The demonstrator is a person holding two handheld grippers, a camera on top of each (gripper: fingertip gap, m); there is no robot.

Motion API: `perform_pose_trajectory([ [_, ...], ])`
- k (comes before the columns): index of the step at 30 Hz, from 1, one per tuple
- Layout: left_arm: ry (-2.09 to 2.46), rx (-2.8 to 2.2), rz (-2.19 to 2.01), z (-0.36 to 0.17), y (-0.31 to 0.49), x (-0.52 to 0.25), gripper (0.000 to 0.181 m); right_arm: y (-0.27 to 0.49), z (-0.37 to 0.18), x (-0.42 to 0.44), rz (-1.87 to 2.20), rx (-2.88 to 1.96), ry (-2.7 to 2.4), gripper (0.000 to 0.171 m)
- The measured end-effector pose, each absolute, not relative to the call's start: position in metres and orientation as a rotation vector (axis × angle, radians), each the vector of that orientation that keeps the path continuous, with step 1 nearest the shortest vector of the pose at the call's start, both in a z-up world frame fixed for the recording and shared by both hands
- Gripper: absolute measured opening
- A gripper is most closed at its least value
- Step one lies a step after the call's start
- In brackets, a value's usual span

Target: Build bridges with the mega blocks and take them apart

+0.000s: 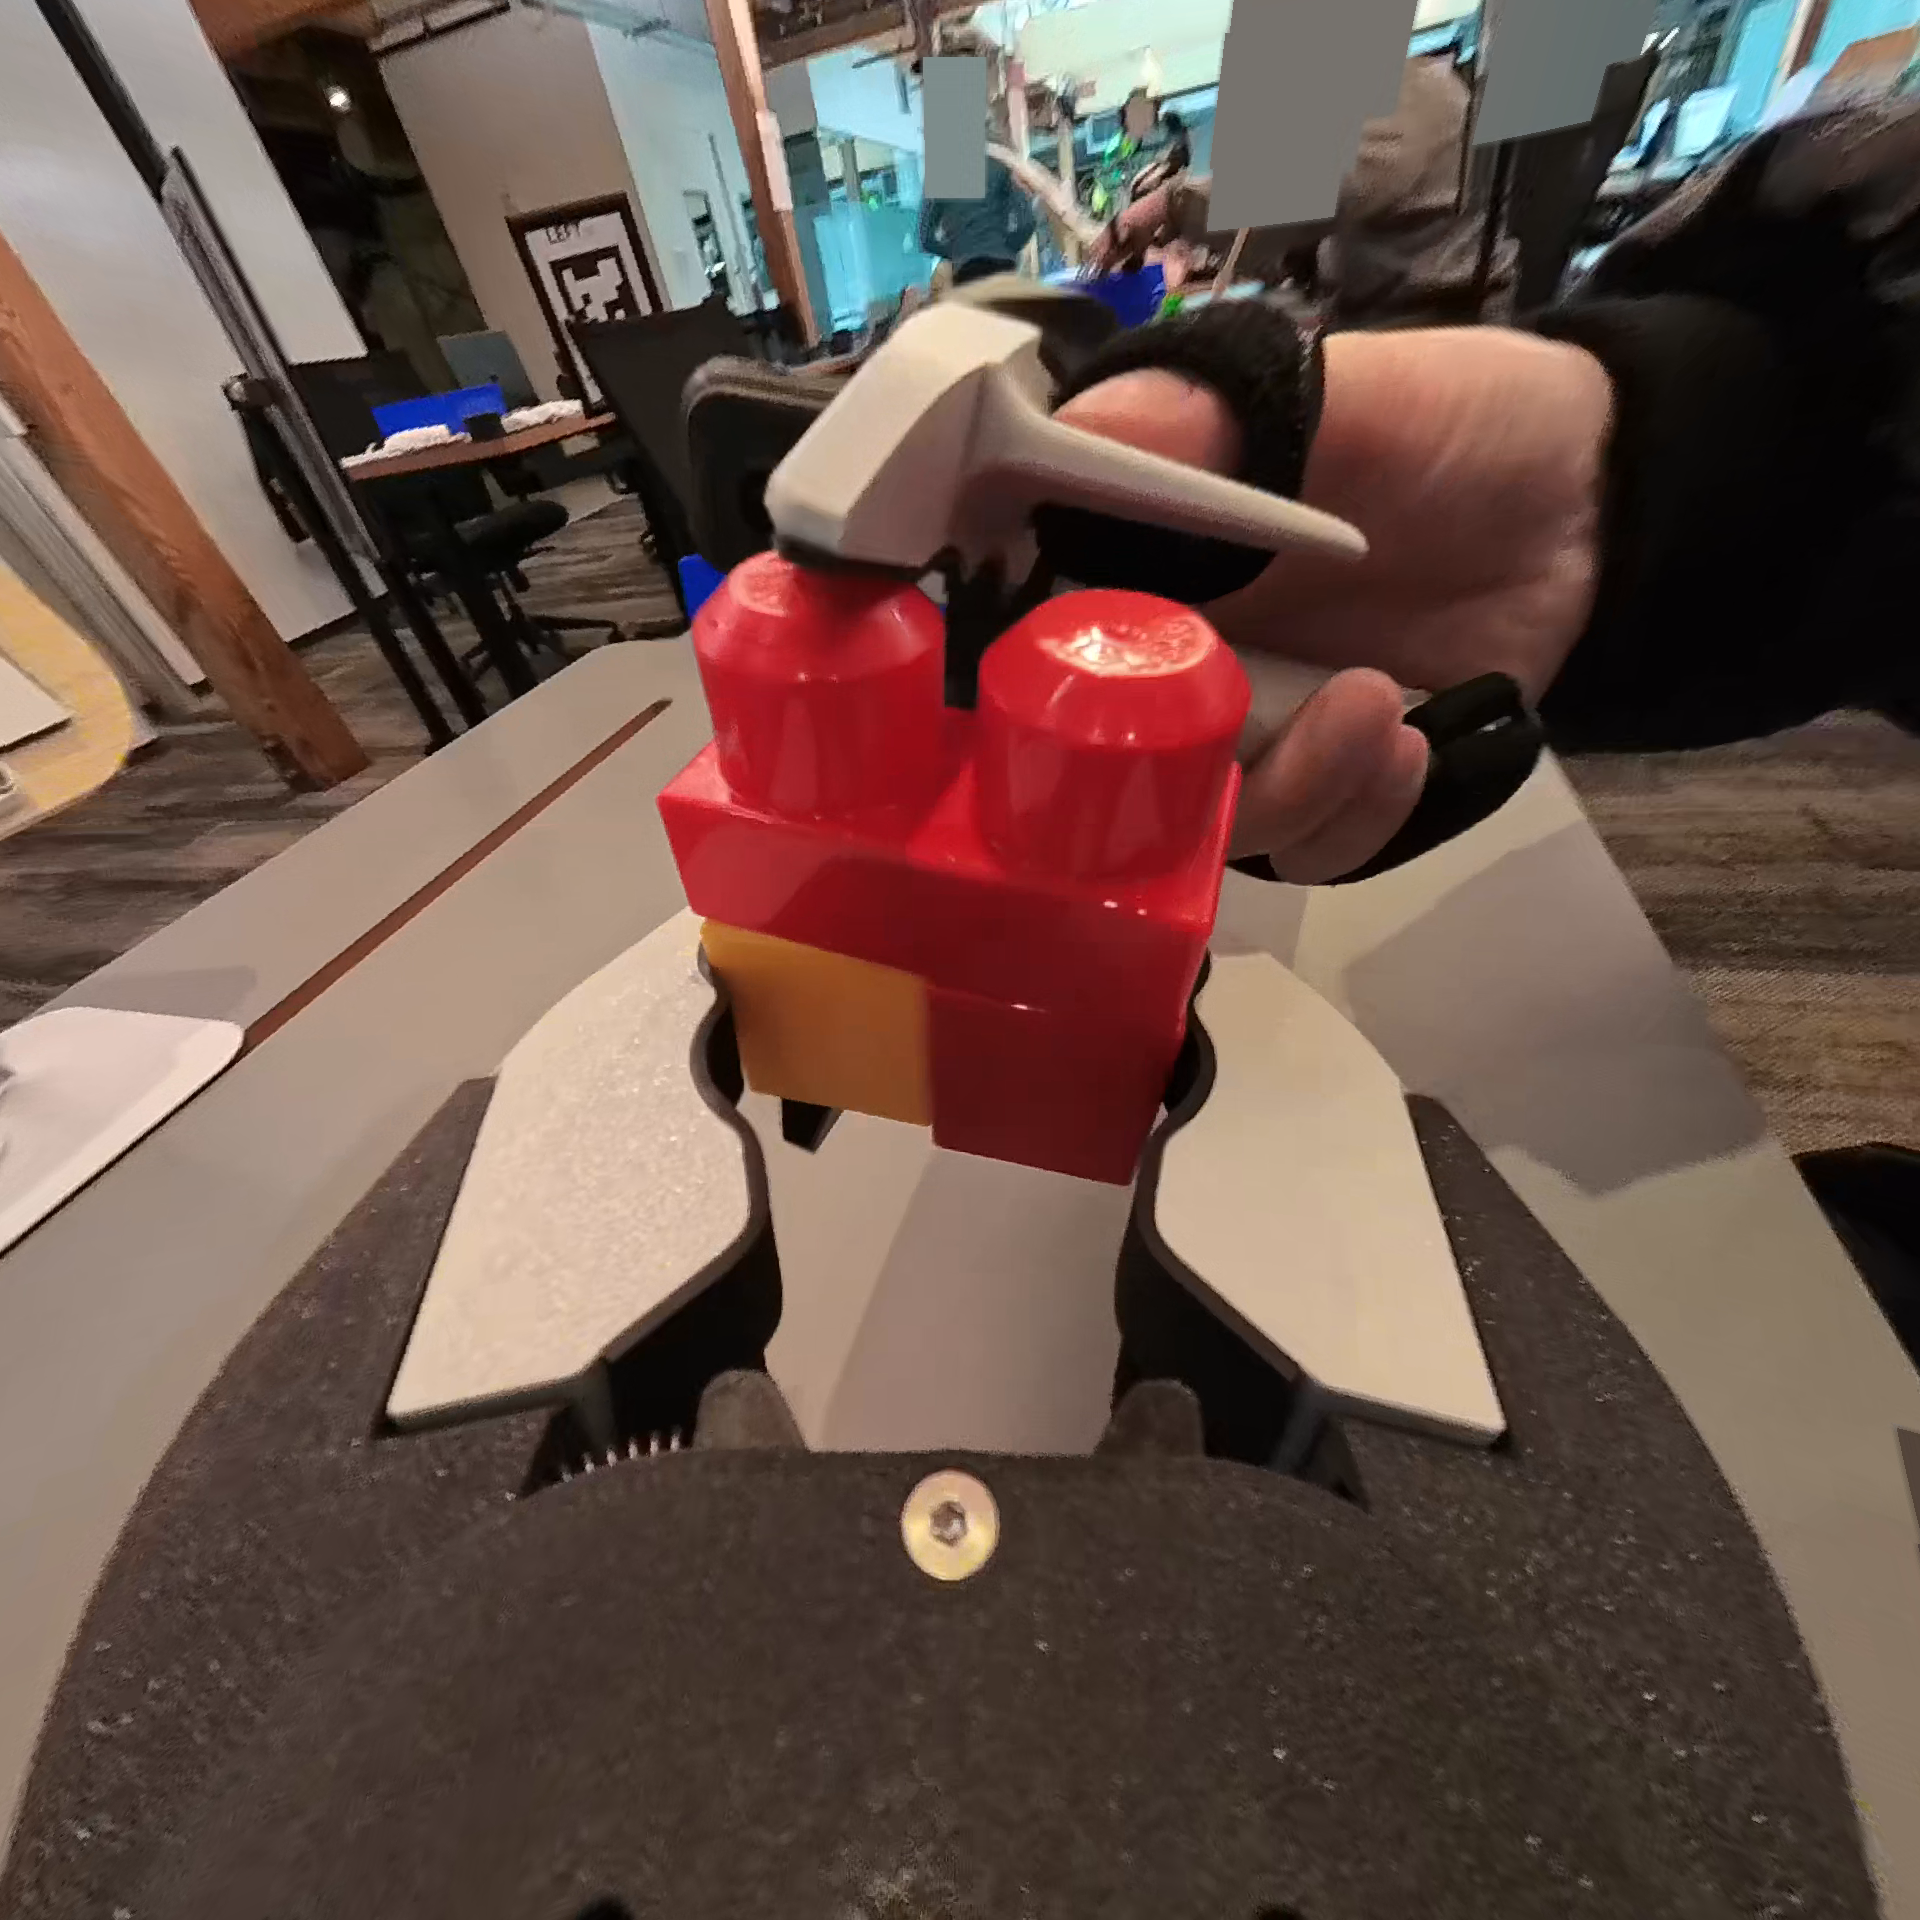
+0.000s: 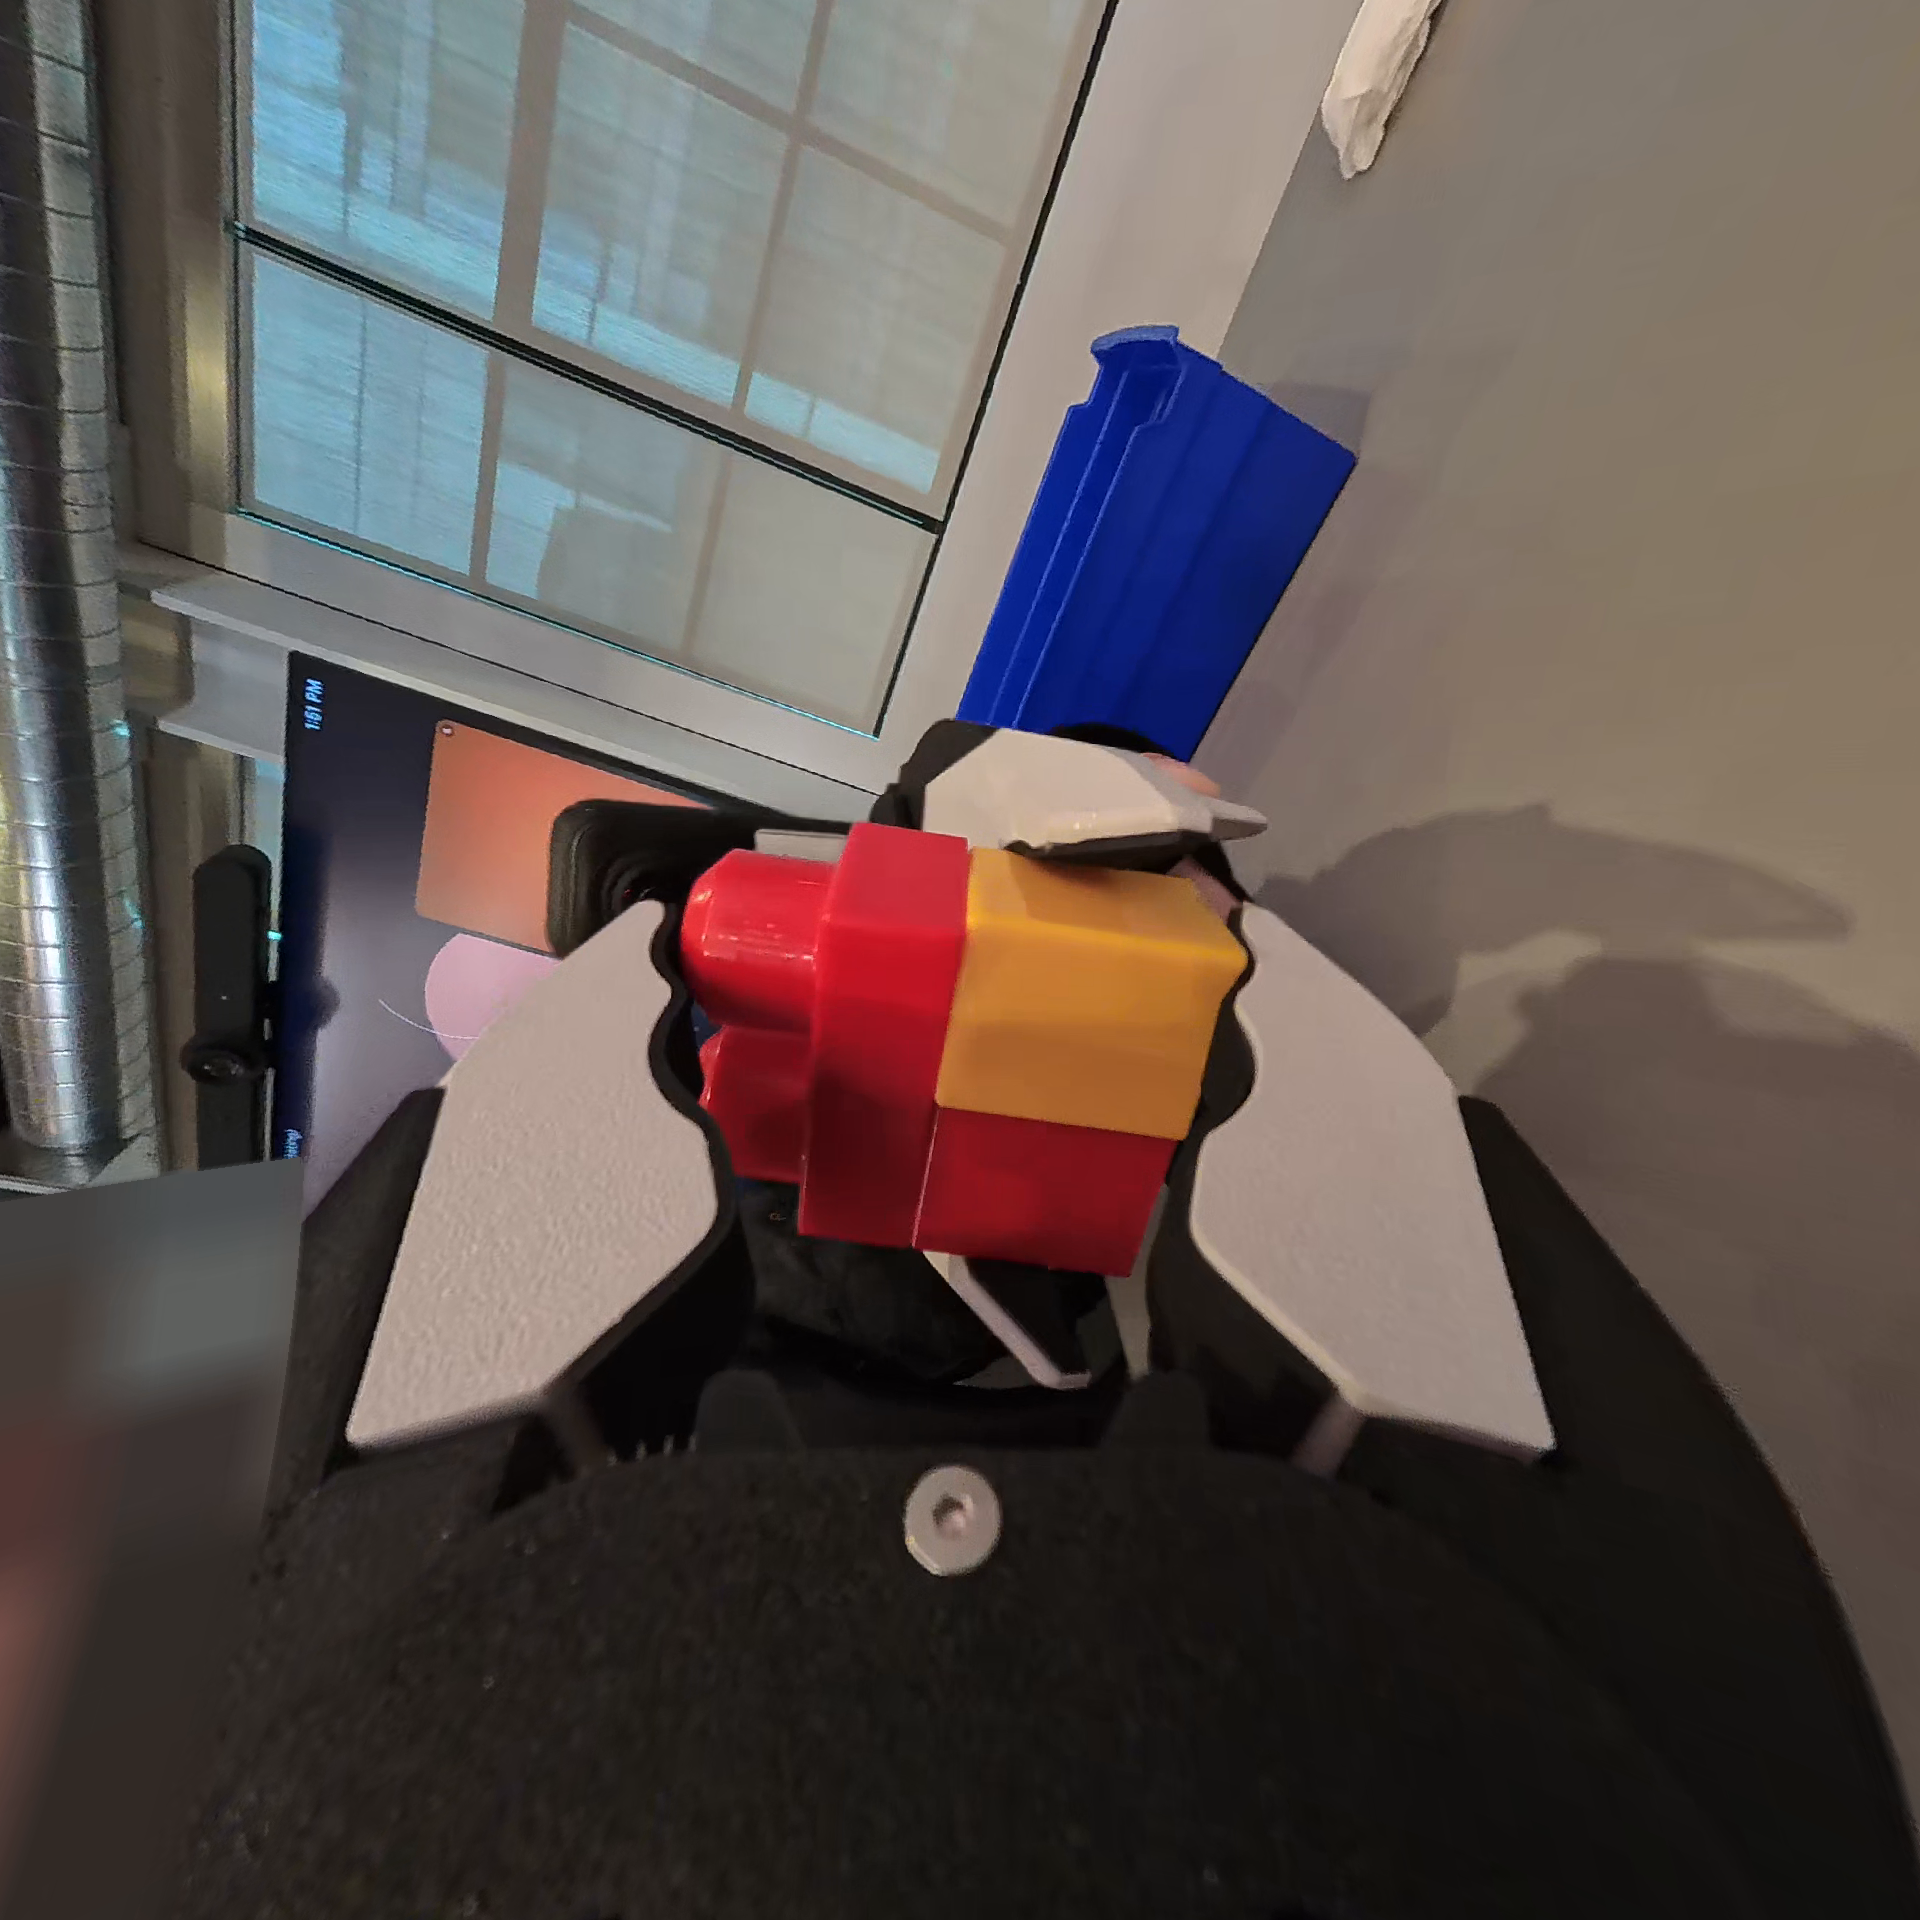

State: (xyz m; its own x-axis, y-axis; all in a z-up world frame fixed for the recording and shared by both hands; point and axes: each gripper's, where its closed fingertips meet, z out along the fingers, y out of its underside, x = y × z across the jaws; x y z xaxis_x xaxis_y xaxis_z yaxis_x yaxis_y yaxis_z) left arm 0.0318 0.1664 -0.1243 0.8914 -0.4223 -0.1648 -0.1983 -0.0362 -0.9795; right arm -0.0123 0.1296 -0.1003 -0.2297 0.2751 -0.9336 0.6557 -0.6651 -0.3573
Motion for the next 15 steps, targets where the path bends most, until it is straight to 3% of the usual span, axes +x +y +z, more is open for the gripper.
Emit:
perform_pose_trajectory([
  [13, 0.5, -1.665, -0.137, -0.131, 0.171, 0.032, 0.08, 0.131, -0.103, -0.008, -2.02, 1.647, 1.106, 0.097],
  [15, 0.486, -1.716, -0.052, -0.139, 0.175, 0.023, 0.08, 0.126, -0.106, -0.003, -1.996, 1.635, 1.118, 0.122],
])
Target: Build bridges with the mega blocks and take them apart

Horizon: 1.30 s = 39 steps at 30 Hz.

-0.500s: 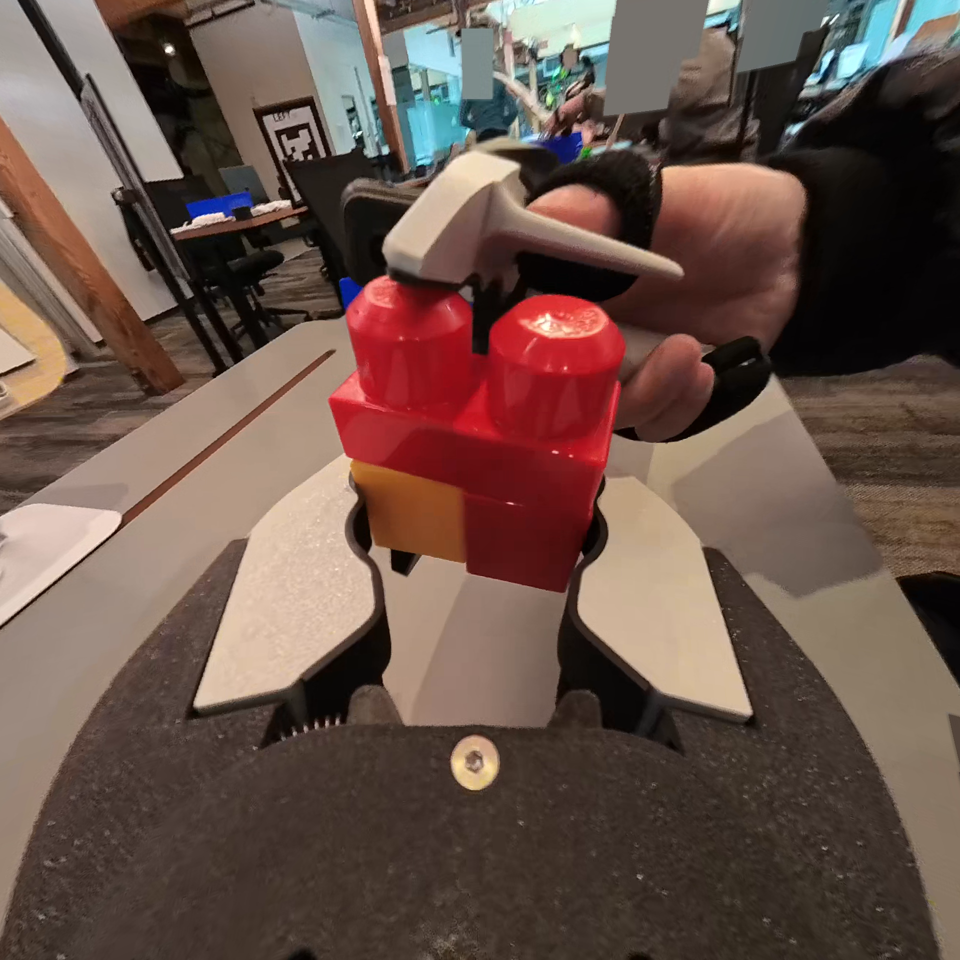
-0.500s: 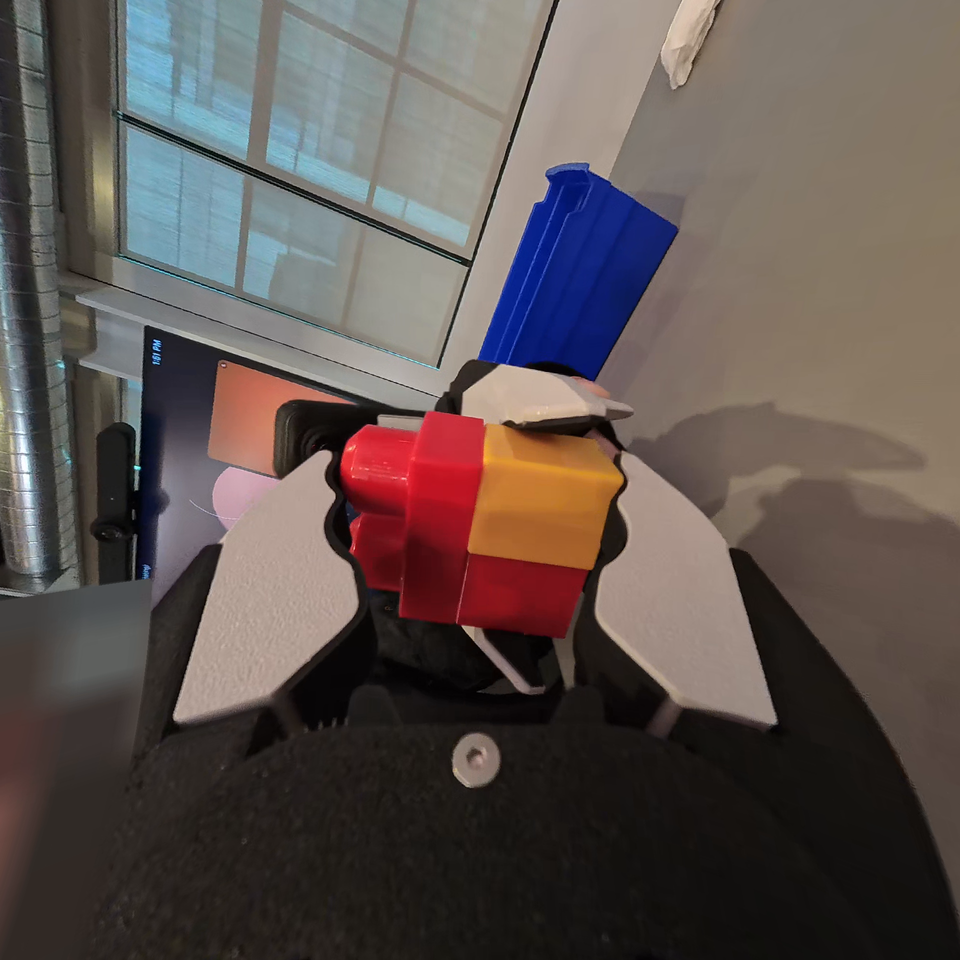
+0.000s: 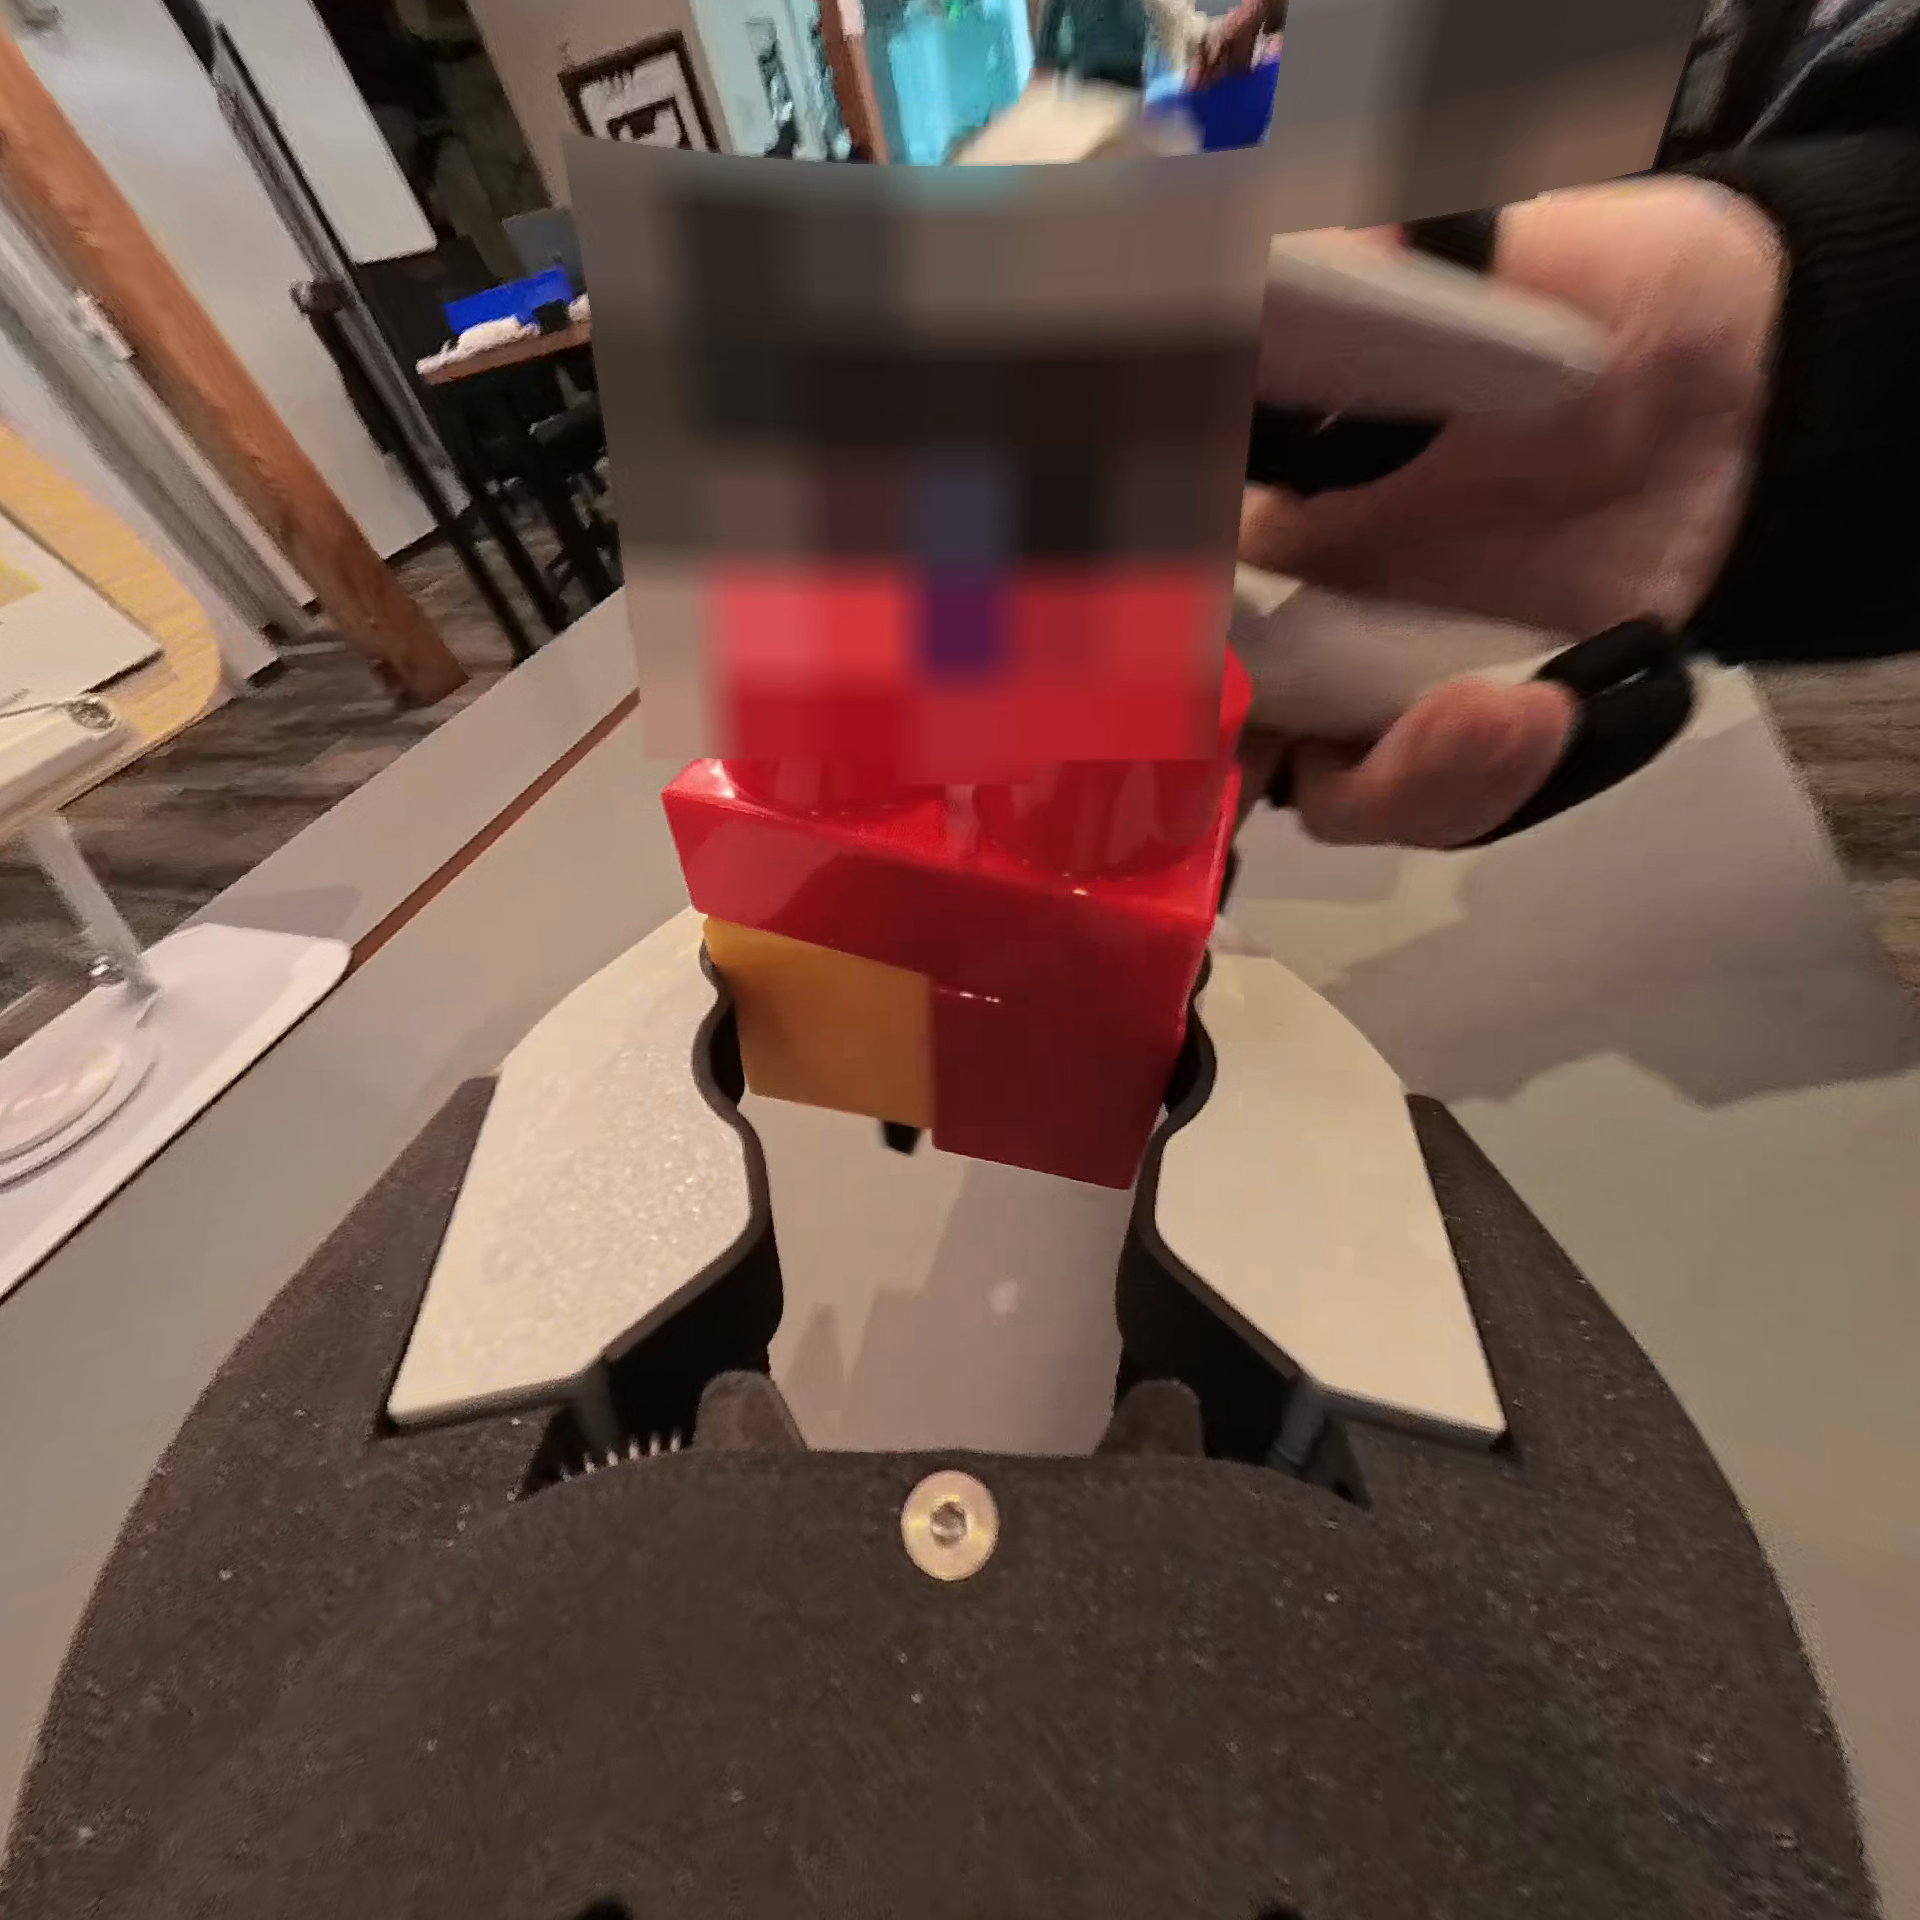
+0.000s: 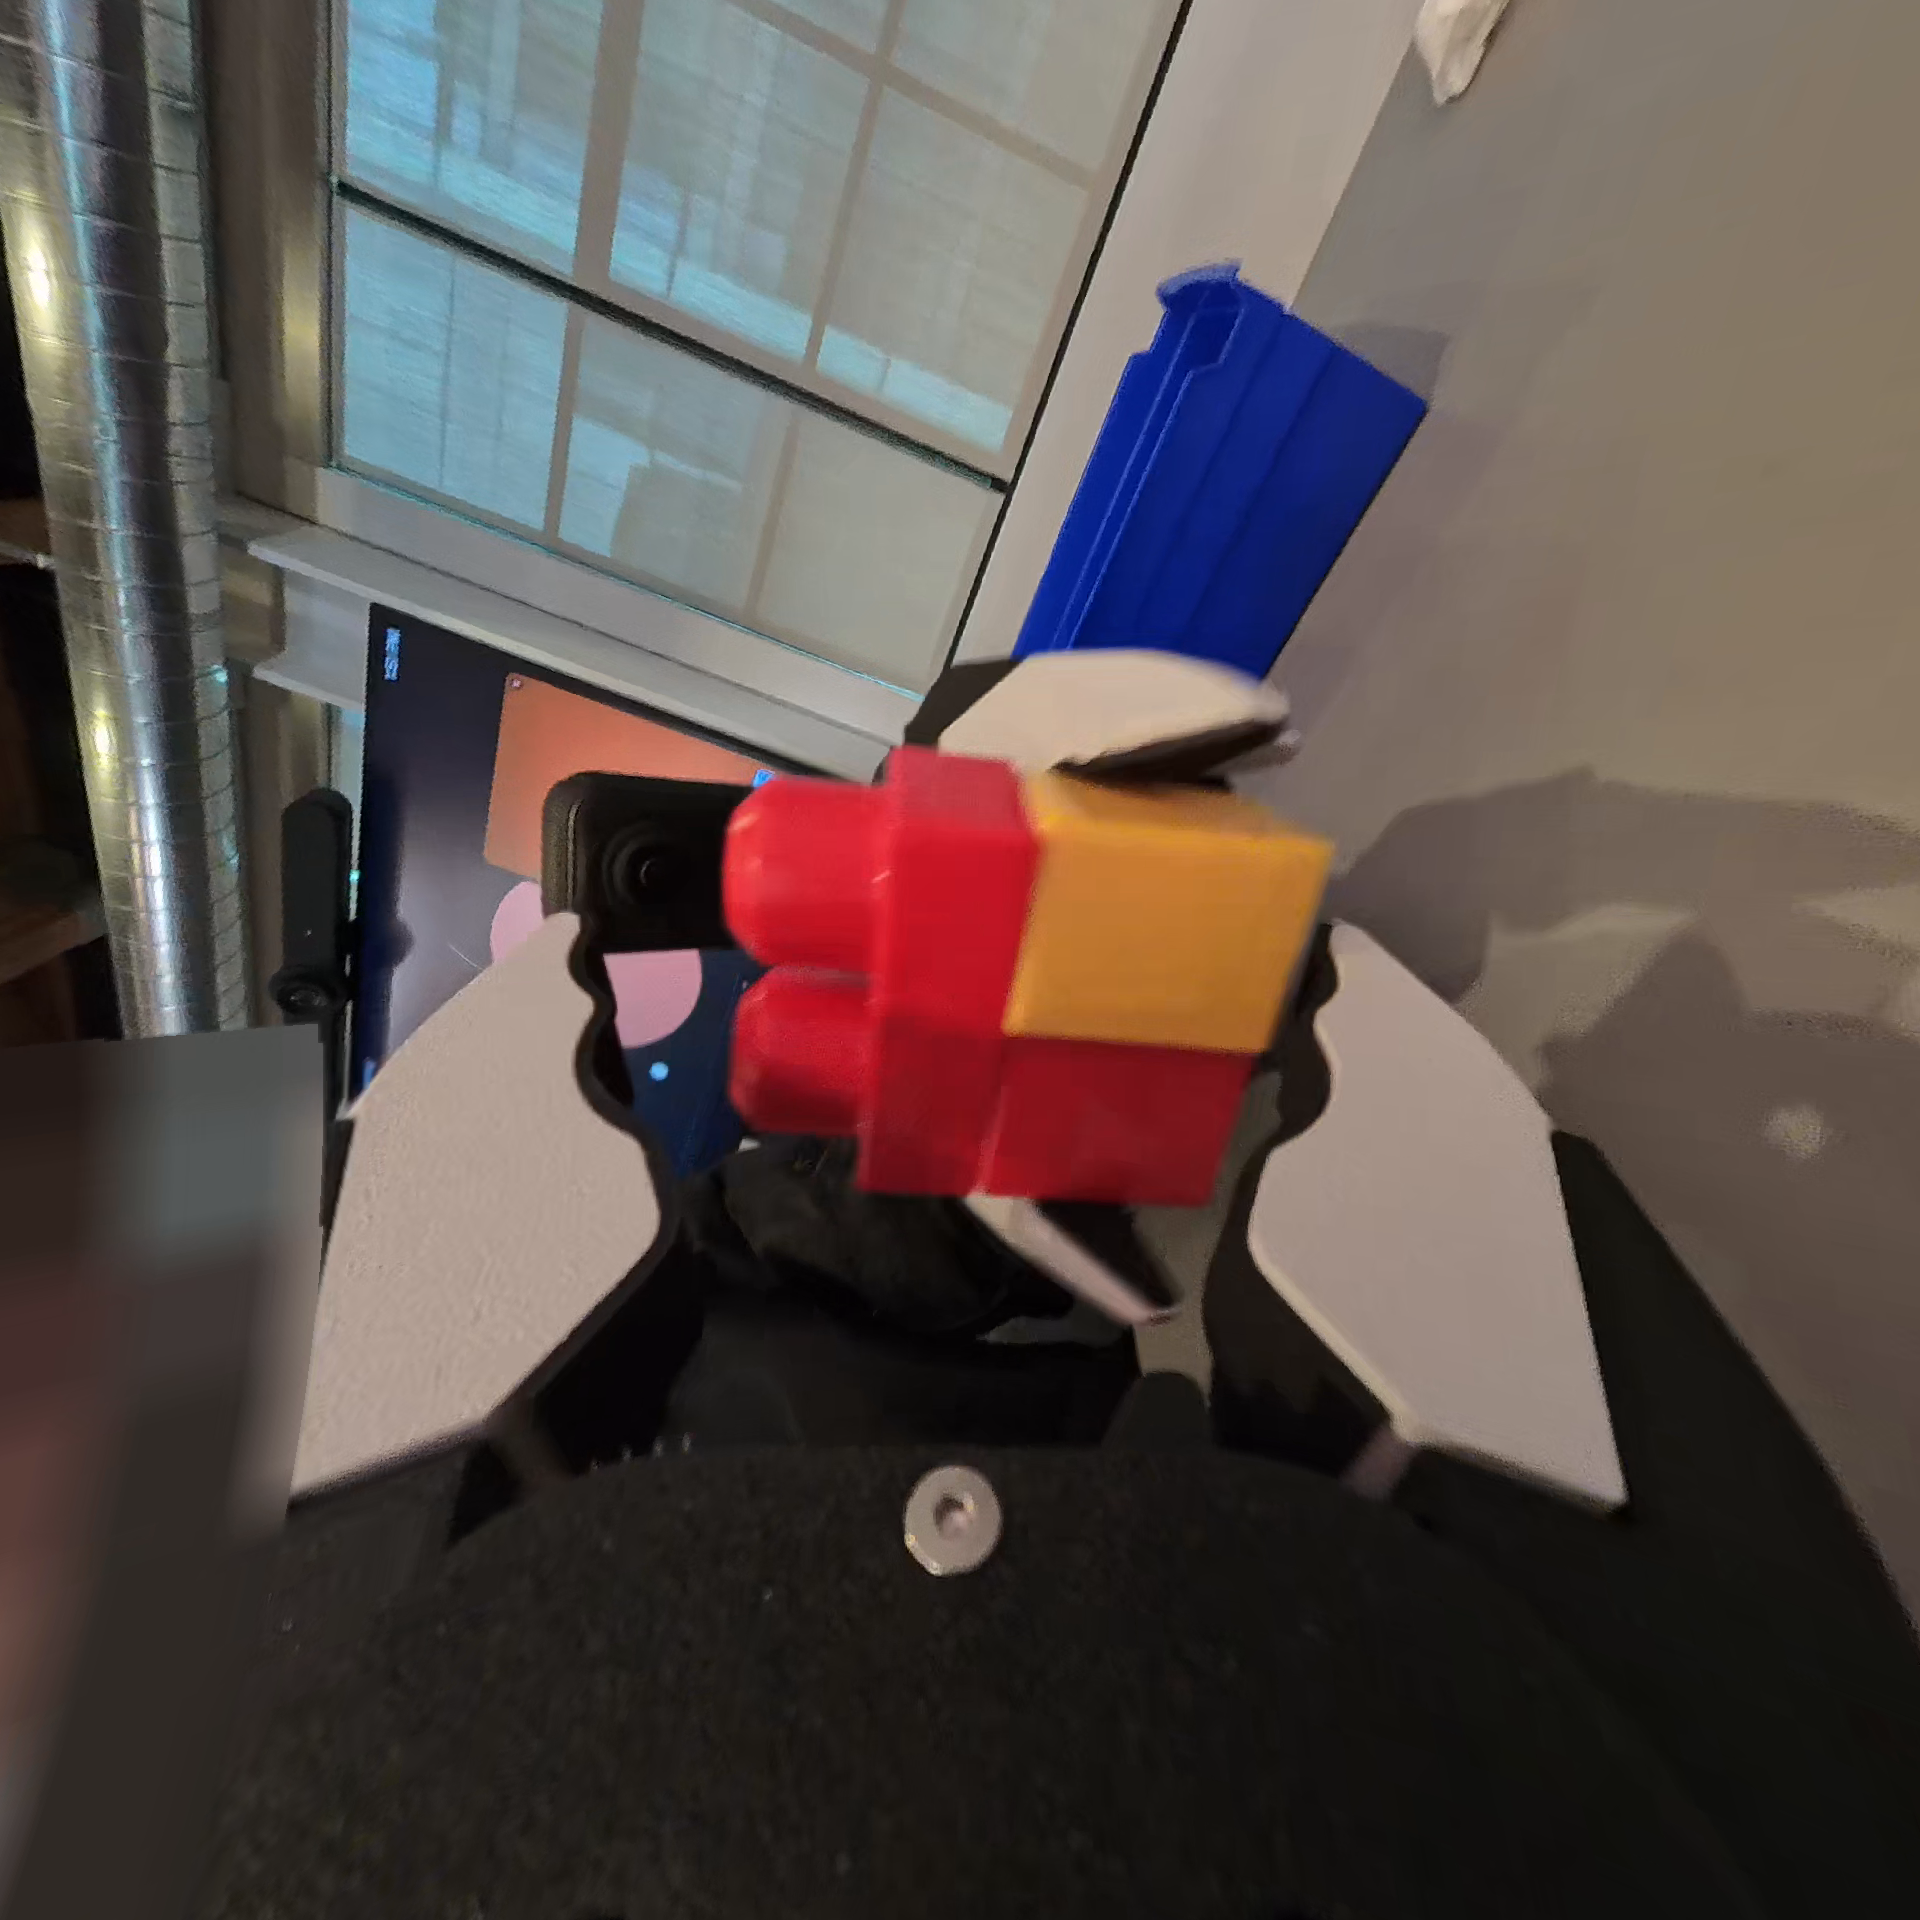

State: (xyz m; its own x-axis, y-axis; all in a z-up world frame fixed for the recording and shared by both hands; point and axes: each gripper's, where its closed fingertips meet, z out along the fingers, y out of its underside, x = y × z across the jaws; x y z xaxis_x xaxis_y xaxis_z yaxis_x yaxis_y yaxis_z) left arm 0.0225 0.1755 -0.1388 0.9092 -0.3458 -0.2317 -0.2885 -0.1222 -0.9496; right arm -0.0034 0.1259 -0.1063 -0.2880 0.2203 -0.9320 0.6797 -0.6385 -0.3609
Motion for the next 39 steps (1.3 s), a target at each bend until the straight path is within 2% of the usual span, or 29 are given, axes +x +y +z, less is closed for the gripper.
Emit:
perform_pose_trajectory([
  [2, 0.495, -1.742, -0.029, -0.145, 0.178, 0.022, 0.08, 0.119, -0.109, 0.001, -1.979, 1.627, 1.12, 0.13],
  [7, 0.484, -1.744, -0.021, -0.145, 0.18, 0.023, 0.08, 0.107, -0.125, 0.003, -1.916, 1.62, 1.155, 0.112],
  [19, 0.462, -1.768, 0.038, -0.147, 0.183, 0.016, 0.08, 0.109, -0.126, 0.001, -1.911, 1.573, 1.181, 0.11],
  [20, 0.452, -1.776, 0.091, -0.148, 0.185, 0.011, 0.08, 0.113, -0.128, 0.002, -1.9, 1.606, 1.212, 0.105],
  [23, 0.392, -1.779, 0.238, -0.147, 0.188, -0.006, 0.08, 0.138, -0.13, 0.001, -1.93, 1.78, 1.407, 0.106],
  [29, 0.235, -1.799, 0.433, -0.148, 0.189, -0.039, 0.08, 0.173, -0.123, -0.005, -1.965, 2.166, 1.931, 0.066],
  [33, 0.197, -1.81, 0.505, -0.149, 0.187, -0.048, 0.08, 0.158, -0.131, -0.018, -1.869, 2.197, 2.052, 0.073],
  [39, 0.16, -1.769, 0.491, -0.141, 0.185, -0.049, 0.079, 0.155, -0.134, -0.032, -1.771, 2.23, 2.247, 0.043],
])
